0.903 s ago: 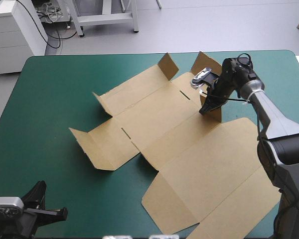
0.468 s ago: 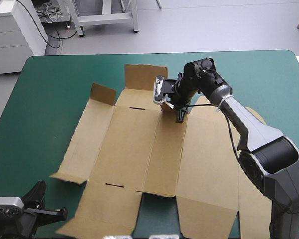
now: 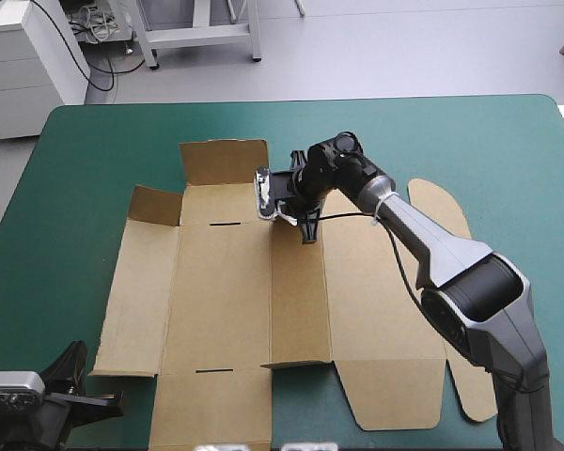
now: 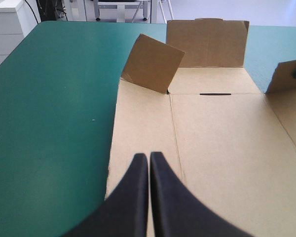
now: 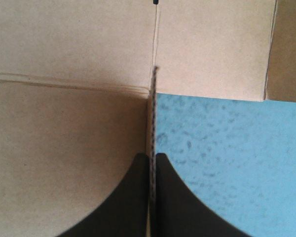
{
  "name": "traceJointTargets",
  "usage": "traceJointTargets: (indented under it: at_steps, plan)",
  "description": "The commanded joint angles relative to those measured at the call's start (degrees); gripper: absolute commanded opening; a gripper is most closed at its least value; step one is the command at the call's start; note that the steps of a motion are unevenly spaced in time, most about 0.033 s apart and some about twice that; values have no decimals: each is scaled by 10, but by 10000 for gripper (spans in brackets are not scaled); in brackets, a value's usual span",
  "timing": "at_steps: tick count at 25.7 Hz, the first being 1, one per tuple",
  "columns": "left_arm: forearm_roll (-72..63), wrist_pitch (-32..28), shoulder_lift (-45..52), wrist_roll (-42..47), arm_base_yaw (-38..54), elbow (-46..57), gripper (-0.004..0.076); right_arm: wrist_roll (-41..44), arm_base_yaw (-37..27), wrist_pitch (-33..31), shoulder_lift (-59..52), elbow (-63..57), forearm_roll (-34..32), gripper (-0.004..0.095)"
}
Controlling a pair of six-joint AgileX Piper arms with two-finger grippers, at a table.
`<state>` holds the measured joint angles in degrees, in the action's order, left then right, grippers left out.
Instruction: Fold the box
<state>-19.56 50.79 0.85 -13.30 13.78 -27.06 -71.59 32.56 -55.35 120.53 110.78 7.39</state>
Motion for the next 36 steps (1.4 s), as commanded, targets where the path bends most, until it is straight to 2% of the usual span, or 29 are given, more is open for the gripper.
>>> traceJointTargets:
  at_steps: [1,8,11,13,16,18,19,20,22,28,32,34,36]
  plan:
    - [-14,-43,5,2,0,-12,-8,-1,4,49,-29,21,13,-22]
    - [-13,-43,5,9,0,-12,-6,6,4,60,-19,21,12,-18]
    - [-13,-43,4,9,0,-12,0,13,4,59,-19,21,12,45]
    - [-13,-43,4,9,0,-12,0,30,3,59,-19,21,12,156]
    - [-13,-43,4,9,0,-12,0,82,3,55,-19,24,5,373]
    - [-13,-43,4,9,0,-12,0,141,3,47,-19,38,1,603]
    - [-13,-43,4,9,0,-12,0,151,3,45,-19,44,-7,681]
    - [-13,-43,4,9,0,-12,0,186,3,29,-20,68,-29,827]
    - [-13,-43,4,9,0,-12,0,191,3,-25,-20,116,-33,892]
    - [-13,-43,4,8,0,-12,0,241,3,-107,-20,194,-30,885]
    - [-13,-43,4,8,0,-12,0,340,3,-117,-21,209,-65,872]
    - [-13,-43,4,8,0,-12,0,409,3,-117,-21,208,-107,703]
    - [-13,-43,4,8,0,-12,0,474,2,-117,-23,208,-144,281]
